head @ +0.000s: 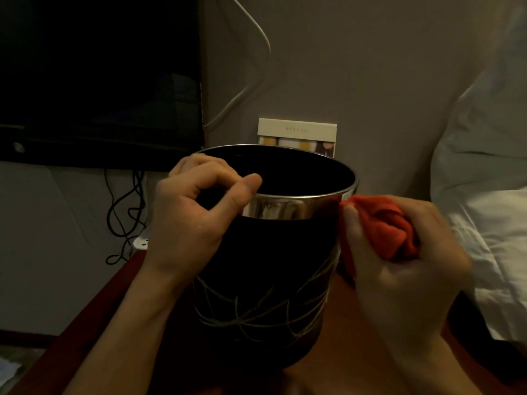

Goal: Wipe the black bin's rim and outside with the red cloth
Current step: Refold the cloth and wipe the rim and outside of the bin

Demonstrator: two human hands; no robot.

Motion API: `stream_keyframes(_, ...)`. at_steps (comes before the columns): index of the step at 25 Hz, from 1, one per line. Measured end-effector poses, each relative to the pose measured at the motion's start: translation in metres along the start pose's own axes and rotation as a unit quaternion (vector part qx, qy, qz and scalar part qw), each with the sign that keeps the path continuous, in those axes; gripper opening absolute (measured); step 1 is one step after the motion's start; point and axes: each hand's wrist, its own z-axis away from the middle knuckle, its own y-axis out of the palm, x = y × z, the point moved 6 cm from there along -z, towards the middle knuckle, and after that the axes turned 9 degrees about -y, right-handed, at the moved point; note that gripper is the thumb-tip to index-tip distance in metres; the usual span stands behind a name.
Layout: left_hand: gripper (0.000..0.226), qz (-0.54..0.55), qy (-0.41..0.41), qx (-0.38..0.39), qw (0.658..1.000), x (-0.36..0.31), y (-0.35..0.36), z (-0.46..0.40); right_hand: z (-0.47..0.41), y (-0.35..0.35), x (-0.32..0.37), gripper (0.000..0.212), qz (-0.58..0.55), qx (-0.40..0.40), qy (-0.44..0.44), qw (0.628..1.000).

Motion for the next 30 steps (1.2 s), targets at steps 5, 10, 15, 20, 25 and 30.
stream_keyframes(5,0.014,-0.155,0.075,0.018,0.985,-0.033,0.033,0.019,0.005,0.002,-0.013,0.013,-0.027,-0.001,0.028,0.999)
stream_keyframes(10,0.011,-0.119,0.045,0.025,0.992,-0.020,0.021,0.011,0.034,0.019,0.012,0.022,-0.073,0.075,-0.037,0.994)
stream_keyframes(15,0.011,-0.114,0.046,0.030,0.992,-0.021,0.021,0.011,0.015,0.007,-0.006,0.021,-0.029,0.050,-0.022,0.998)
stream_keyframes(20,0.011,-0.114,0.064,0.022,0.991,-0.022,0.021,0.011,0.026,0.020,0.021,0.022,-0.030,0.100,-0.080,0.991)
stream_keyframes(25,0.012,-0.110,0.071,0.023,0.991,-0.022,0.021,0.011,0.011,0.007,-0.001,0.024,-0.011,0.064,-0.048,0.997)
stream_keyframes(30,0.012,-0.100,0.070,0.019,0.992,-0.017,0.018,0.009,0.047,0.023,0.010,0.028,-0.018,0.079,-0.067,0.994)
